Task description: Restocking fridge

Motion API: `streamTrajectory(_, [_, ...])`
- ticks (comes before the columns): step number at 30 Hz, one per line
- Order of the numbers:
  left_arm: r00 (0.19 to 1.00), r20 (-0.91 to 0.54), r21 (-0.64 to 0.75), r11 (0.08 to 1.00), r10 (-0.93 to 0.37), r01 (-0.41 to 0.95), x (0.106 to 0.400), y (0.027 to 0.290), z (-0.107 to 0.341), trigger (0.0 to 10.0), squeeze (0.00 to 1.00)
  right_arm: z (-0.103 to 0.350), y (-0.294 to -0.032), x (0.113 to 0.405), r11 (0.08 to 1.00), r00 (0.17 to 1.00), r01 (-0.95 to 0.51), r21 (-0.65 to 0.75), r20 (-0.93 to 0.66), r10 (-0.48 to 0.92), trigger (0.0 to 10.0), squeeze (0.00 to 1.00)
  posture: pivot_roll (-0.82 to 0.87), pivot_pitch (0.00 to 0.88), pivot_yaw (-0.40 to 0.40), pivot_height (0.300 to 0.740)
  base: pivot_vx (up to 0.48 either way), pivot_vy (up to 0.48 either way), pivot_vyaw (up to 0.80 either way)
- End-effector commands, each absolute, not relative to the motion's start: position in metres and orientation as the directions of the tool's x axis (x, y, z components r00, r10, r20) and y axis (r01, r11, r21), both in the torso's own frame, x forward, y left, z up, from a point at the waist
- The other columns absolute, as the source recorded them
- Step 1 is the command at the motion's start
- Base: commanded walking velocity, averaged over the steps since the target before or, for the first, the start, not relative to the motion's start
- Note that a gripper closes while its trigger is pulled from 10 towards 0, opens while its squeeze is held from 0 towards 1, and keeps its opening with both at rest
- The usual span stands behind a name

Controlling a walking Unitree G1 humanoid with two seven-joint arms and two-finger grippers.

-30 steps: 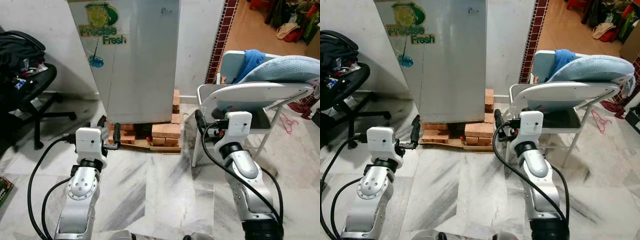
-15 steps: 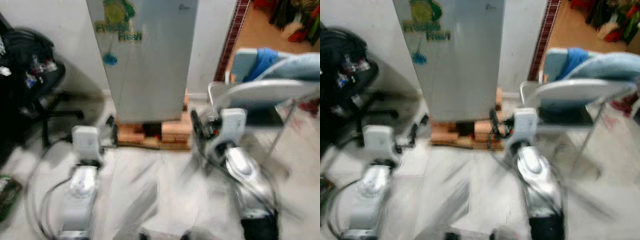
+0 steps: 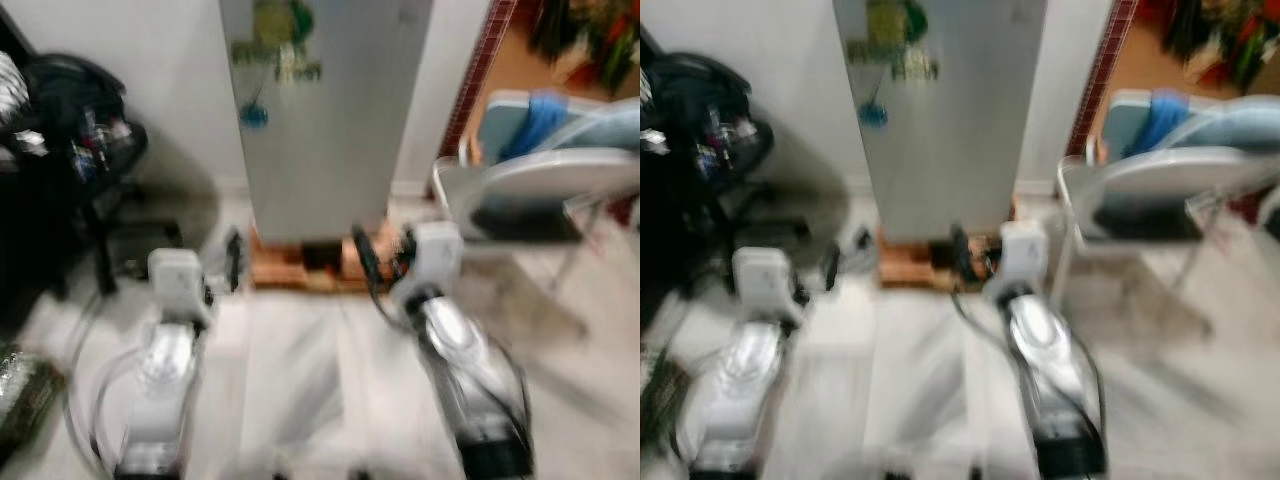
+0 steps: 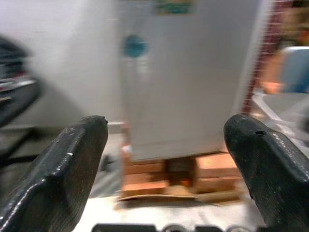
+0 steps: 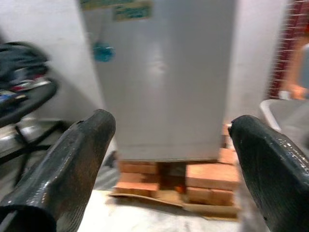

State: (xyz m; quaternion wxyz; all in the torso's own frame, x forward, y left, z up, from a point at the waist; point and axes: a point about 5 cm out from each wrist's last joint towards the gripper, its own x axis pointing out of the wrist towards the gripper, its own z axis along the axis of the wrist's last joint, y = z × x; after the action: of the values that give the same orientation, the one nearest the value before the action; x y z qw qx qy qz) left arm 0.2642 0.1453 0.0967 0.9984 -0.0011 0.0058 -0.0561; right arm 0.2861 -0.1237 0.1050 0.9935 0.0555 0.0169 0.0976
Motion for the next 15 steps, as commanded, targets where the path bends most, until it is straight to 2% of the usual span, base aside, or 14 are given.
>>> streamTrajectory(1, [0.995,0.001,0.009,0.995,-0.101,0.101,0.2662,0.1517,0.1013,10.0,0.00,0.1120,-0.1191,0.2872,0.974,0.980,-0.199,0.111,0.015,0.198,10.0,0.00,0.05,0.032,0.000,0.740,0.000,0.480,-0.80])
streamTrajectory(9, [0.995,0.035,0.011,0.996,-0.094,0.094,0.2637,0.1552,0.1039,10.0,0.00,0.1088,-0.1177,0.2851,0.977,0.981,-0.193,0.093,0.010,0.193,10.0,0.00,0.07,0.031,0.002,0.740,0.000,0.480,-0.80])
streamTrajectory(15, [0.998,-0.004,0.000,0.998,-0.070,0.070,0.2617,0.1599,0.0989,10.0,0.00,0.1124,-0.1244,0.2883,0.980,0.984,-0.180,0.088,0.024,0.178,10.0,0.00,0.06,0.034,-0.002,0.740,0.000,0.474,-0.76])
